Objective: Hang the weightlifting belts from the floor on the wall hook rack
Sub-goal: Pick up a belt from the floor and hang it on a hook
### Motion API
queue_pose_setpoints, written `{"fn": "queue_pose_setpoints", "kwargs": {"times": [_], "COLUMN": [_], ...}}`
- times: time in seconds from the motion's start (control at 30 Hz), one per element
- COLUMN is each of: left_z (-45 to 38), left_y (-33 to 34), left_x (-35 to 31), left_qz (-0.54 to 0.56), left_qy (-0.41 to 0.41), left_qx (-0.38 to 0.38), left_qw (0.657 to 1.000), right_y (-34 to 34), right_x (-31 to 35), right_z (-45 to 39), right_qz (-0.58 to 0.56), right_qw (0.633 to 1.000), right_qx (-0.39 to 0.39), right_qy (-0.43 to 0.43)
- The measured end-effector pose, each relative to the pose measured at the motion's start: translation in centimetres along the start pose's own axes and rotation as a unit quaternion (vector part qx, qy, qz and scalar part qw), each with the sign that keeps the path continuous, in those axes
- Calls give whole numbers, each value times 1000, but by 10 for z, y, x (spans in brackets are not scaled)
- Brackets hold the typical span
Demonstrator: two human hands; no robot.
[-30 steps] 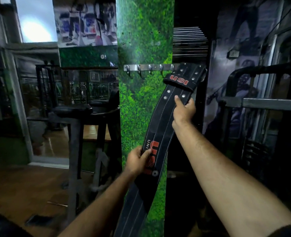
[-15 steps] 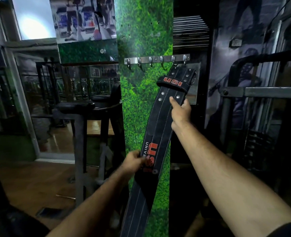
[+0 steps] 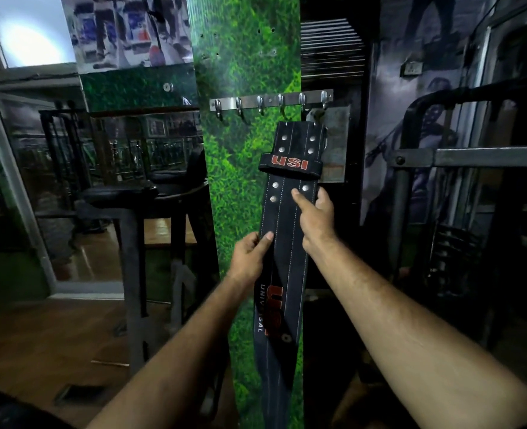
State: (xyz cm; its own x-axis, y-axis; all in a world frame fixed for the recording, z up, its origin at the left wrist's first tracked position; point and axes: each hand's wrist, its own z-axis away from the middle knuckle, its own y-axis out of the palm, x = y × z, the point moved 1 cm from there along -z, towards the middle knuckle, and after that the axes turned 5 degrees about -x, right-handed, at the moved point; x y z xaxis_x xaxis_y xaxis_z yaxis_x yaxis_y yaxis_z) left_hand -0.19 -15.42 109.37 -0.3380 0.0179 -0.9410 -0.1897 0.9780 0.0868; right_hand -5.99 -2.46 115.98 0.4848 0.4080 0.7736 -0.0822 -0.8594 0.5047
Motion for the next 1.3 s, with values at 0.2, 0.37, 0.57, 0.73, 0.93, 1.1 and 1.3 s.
{"fn": "queue_pose_setpoints", "kwargs": {"times": [0.2,0.37,0.57,0.73,0.93,1.1,1.3], "left_z": [41,48,73,48,-8,-16,-13], "left_y": [-29,-61,-102,-70,-36,-23,-13], "left_x": [80,114,141,69,-27,-25,-15], "left_qz": [-60,-86,-183,-134,-55,28,122], "left_qy": [-103,-129,-151,-108,-28,-80,-62], "left_qx": [2,14,39,40,12,4,-33], "left_qw": [993,988,971,984,998,996,990], "right_y": [0,1,3,9,10,7,-1], "right_x": [-7,-20,-24,-28,-37,-34,-41], "right_z": [-9,-3,6,14,29,31,46], "right_qz": [-1,-10,-39,-28,-26,26,105], "right_qw": [1000,999,999,998,997,998,988], "right_qx": [-15,-35,-12,4,21,64,95], "right_qy": [-7,6,36,60,72,15,-58]}}
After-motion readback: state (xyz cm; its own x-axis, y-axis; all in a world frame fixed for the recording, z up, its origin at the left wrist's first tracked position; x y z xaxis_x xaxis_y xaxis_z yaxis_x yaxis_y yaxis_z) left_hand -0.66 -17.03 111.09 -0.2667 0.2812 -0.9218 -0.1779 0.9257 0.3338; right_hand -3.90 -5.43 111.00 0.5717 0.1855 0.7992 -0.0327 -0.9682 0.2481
